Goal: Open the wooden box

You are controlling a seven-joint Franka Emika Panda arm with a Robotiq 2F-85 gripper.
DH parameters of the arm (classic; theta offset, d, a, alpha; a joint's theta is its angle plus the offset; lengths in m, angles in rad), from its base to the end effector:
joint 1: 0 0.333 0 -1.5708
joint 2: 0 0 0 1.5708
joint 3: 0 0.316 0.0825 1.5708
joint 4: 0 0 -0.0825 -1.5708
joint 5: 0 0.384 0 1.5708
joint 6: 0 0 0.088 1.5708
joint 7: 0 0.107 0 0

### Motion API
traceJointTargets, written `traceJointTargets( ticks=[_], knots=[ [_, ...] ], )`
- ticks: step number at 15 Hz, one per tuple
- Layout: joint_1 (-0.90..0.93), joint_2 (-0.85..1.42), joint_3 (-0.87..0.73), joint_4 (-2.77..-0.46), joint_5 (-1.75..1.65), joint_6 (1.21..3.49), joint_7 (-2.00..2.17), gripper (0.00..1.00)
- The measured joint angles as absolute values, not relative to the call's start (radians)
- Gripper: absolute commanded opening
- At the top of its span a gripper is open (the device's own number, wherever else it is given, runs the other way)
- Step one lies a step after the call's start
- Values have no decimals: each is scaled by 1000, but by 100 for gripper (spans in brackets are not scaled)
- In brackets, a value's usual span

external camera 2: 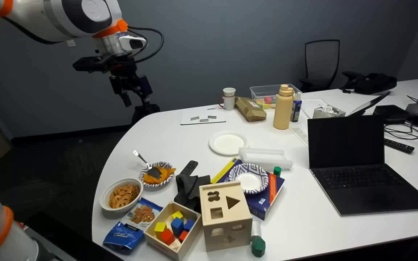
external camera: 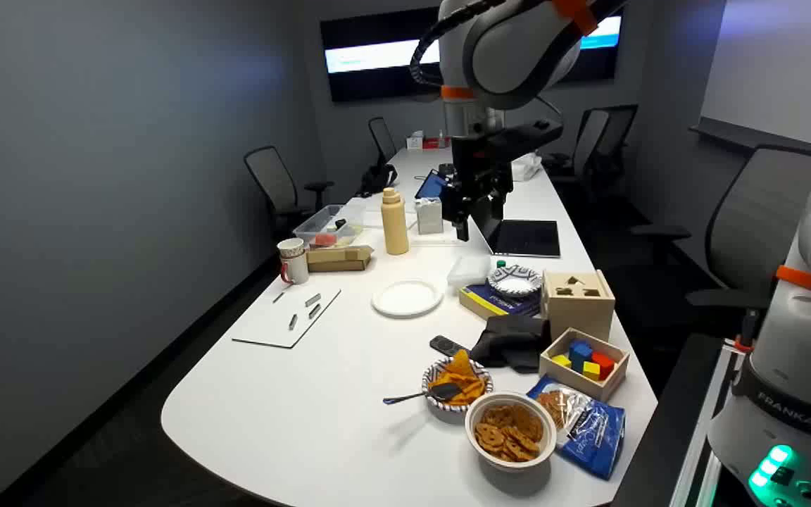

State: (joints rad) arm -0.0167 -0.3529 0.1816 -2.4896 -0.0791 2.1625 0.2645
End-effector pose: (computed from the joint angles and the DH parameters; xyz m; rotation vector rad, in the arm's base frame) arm 0.4224 0.0676 0.4149 3.0174 -0.1002 0.0686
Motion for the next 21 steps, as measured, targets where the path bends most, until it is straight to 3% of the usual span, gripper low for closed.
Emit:
traceJointTargets(
  ticks=[10, 21],
  knots=[
    [-37, -352, 144, -2488, -78, 2203, 361, 100],
    [-251, -295, -4, -2558, -82, 2387, 620, 100]
  ],
)
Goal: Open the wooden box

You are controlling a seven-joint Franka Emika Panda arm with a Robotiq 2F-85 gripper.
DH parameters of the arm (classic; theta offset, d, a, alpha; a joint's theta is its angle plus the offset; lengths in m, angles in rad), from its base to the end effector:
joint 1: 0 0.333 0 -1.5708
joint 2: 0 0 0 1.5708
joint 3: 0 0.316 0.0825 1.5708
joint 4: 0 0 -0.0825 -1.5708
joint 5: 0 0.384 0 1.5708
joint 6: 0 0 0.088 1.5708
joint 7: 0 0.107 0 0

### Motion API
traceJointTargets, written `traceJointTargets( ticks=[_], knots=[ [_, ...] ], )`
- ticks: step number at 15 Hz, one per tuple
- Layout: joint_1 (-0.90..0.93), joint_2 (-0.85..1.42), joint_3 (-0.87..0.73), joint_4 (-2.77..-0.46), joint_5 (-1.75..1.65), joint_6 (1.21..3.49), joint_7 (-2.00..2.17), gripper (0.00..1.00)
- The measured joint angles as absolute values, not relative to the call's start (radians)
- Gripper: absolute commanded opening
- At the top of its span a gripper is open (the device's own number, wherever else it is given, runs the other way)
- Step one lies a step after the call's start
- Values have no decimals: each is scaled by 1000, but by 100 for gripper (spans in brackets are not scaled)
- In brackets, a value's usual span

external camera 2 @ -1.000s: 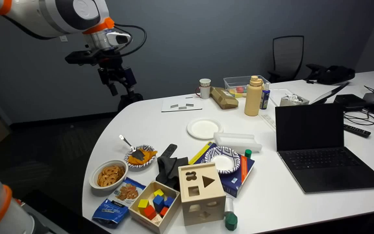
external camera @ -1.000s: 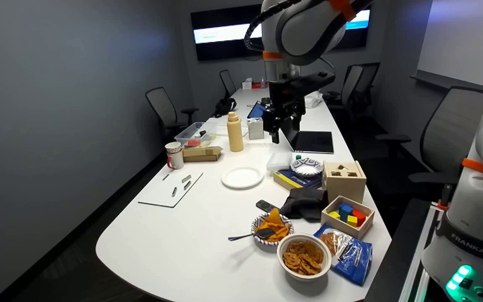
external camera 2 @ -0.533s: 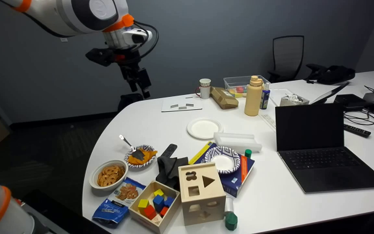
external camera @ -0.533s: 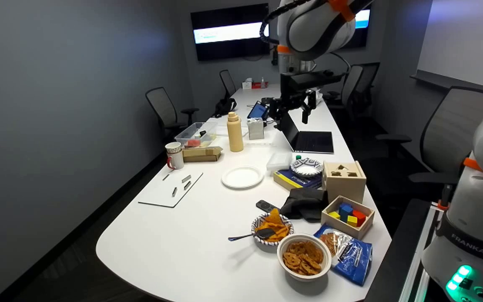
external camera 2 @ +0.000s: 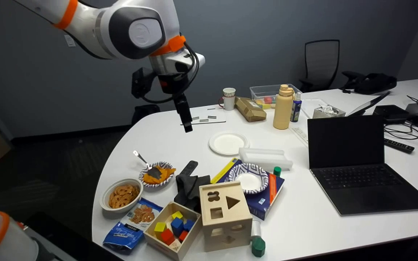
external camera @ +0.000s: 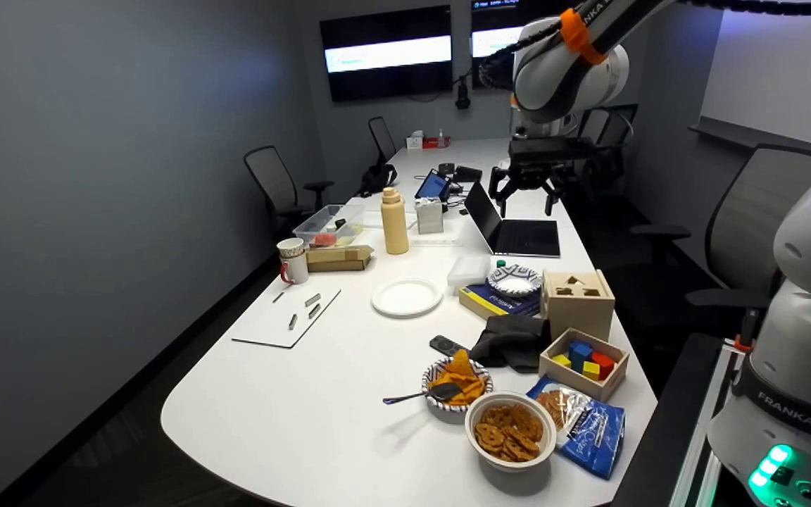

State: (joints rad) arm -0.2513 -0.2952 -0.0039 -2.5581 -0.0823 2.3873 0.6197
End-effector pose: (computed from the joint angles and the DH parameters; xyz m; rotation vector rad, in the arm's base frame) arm 0.4216 -0.1107 0.3826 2.8436 -1.2331 0.2064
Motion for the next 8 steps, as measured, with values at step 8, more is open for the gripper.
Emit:
traceJointTargets(
  ticks=[8],
  knots=[
    [-386, -193, -24, -2590, -324, 2473, 1044, 100]
  ],
)
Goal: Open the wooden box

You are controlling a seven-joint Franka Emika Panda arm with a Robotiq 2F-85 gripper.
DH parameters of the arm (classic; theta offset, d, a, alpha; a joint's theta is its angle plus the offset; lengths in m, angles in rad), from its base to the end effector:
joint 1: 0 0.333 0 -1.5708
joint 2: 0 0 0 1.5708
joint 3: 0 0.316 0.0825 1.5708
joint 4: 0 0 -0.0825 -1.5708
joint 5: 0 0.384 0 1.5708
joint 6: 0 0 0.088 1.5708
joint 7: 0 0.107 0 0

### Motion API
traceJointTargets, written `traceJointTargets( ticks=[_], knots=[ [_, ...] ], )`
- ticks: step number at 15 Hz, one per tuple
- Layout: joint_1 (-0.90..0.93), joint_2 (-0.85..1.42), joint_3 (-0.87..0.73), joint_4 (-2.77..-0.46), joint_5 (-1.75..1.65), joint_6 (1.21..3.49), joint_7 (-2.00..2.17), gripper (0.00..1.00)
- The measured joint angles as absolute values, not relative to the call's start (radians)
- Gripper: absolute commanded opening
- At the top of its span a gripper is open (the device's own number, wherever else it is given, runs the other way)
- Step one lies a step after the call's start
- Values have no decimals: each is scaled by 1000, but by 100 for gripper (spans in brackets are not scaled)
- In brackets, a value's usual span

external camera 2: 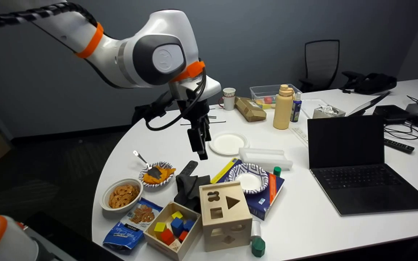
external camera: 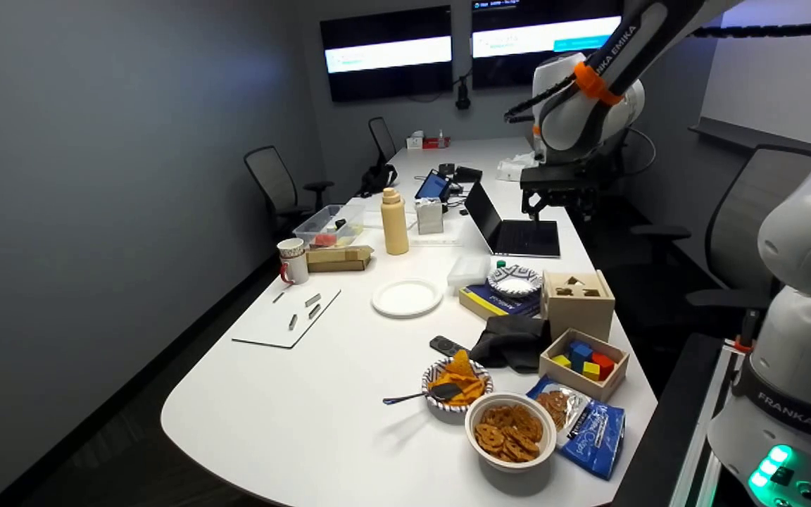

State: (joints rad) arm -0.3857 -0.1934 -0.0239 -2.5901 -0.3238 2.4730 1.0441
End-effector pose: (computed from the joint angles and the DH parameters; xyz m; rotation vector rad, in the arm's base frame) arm 0.4013 -0.1730 0.3325 2.4408 -1.6809 0.2026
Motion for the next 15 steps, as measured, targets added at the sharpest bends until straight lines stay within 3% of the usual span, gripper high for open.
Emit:
traceJointTargets(
  ticks=[8, 15],
  knots=[
    [-367, -45, -79, -2531, -498, 2278, 1320, 100],
    [-286, 103, -146, -2478, -488, 2285, 1311, 100]
  ],
)
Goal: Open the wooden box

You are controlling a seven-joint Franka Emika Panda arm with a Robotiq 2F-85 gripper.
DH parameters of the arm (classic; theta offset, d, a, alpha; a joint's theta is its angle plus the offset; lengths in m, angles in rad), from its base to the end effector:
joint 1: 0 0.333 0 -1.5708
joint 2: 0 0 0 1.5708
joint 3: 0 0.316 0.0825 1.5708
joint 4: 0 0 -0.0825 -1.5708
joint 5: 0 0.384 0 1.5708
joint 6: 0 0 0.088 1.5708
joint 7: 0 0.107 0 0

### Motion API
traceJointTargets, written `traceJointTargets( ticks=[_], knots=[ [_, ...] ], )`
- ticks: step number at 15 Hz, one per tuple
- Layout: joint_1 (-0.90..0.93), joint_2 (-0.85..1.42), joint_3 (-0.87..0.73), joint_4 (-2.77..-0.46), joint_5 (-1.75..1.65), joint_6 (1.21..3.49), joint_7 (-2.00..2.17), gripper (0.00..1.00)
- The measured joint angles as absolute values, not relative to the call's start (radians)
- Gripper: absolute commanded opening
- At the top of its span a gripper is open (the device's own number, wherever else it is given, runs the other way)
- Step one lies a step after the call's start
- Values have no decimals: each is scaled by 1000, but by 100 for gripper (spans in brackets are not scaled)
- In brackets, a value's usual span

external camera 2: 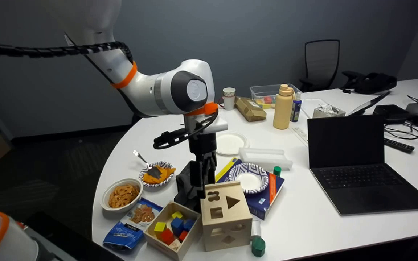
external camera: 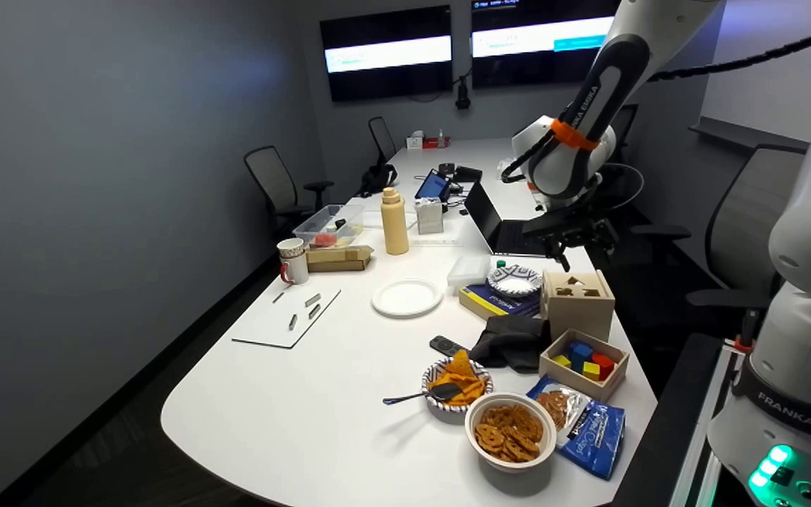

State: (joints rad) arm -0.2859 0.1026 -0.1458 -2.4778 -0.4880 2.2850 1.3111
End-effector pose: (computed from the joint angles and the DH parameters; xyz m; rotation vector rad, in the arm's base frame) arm 0.3983 -0.1968 0.2318 2.1044 -1.7128 -0.1665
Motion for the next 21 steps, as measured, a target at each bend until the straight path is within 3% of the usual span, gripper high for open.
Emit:
traceJointTargets(
  ticks=[21],
  knots=[
    [-223, 307, -239, -2390, -301, 2336, 1150, 100]
  ],
)
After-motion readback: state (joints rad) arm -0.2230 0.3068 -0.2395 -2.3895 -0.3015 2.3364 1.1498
